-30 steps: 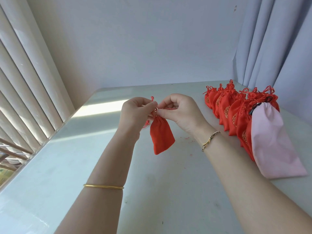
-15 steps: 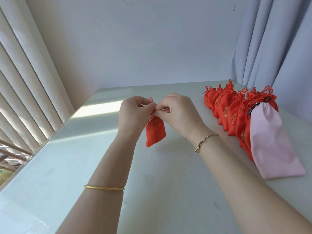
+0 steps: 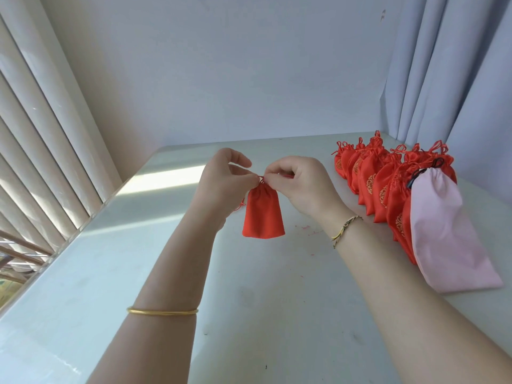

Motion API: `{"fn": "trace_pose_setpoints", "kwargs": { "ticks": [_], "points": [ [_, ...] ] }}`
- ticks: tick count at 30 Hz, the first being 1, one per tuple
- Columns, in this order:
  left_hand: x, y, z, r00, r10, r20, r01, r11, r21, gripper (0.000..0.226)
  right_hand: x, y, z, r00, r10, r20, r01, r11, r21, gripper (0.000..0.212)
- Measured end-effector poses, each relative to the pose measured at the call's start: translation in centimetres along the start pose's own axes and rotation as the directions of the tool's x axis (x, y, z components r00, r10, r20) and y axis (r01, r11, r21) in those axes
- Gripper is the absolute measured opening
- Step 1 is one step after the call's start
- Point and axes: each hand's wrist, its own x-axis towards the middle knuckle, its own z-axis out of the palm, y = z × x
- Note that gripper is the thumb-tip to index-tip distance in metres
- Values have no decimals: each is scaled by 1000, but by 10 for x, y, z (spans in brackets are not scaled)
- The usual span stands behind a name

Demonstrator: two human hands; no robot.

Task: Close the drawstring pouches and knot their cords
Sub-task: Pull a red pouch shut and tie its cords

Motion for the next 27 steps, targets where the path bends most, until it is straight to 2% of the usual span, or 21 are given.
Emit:
{"fn": "trace_pose_setpoints", "kwargs": {
  "ticks": [3, 6, 9, 12, 18, 21, 27],
  "points": [
    [1, -1, 1, 997, 71, -29, -71, 997, 20, 22, -2, -2, 1, 983, 181, 29, -180, 932, 314, 19],
    [1, -2, 1, 988, 150, -41, -147, 987, 68, 23, -1, 1, 7, 930, 347, 122, -357, 775, 522, 18],
    [2, -4, 1, 985, 173, -29, -169, 980, 101, 20, -1, 3, 9, 890, 406, 207, -438, 638, 633, 21],
    [2, -5, 2, 982, 187, -21, -183, 974, 137, 14, -1, 3, 8, 871, 422, 250, -473, 586, 658, 31],
    [0, -1, 3, 983, 182, -6, -178, 968, 179, 7, 2, 7, 5, 874, 433, 222, -466, 610, 642, 34],
    [0, -1, 1, 988, 156, 16, -157, 970, 187, 4, 2, 7, 4, 887, 416, 200, -444, 649, 618, 25],
    [3, -6, 0, 973, 229, 21, -220, 903, 368, 9, 2, 5, -1, 911, 341, 233, -412, 719, 560, 12]
  ]
}}
